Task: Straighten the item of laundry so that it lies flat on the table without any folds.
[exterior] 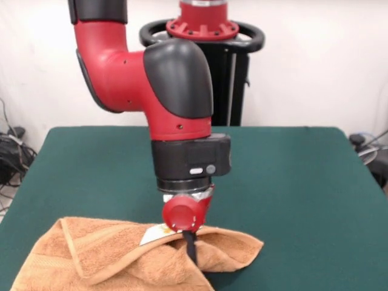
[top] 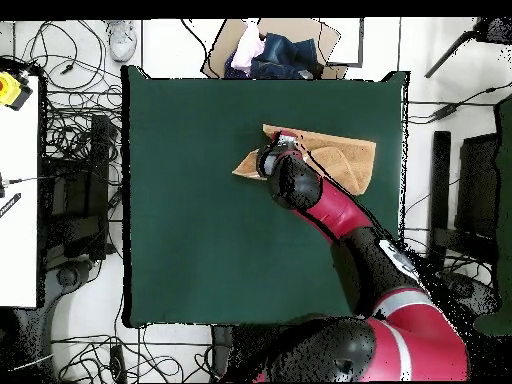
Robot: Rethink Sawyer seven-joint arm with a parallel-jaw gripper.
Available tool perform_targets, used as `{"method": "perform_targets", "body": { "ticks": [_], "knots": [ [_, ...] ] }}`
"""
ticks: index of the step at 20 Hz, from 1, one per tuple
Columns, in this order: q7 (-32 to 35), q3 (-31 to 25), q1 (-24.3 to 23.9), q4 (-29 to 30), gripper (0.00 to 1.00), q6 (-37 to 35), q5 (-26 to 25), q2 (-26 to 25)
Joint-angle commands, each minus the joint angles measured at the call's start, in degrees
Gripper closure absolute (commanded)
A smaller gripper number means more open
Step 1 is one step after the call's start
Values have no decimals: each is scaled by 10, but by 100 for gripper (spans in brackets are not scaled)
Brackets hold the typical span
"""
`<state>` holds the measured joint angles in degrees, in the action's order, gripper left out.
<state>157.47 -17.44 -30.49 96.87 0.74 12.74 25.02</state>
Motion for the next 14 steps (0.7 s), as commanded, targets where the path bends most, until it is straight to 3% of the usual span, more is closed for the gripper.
{"method": "perform_targets", "body": {
  "ticks": [1,4,9,12,13,14],
  "knots": [
    [66,-112,-33,86,100,20,-33,7],
    [45,-120,-55,88,100,-2,-43,7],
    [-76,-125,-145,53,100,-171,-68,25],
    [-76,-94,-130,29,100,-172,-83,24],
    [-50,-98,-127,29,0,-144,-93,18],
    [-39,-85,-114,25,0,-131,-92,16]
  ]
}}
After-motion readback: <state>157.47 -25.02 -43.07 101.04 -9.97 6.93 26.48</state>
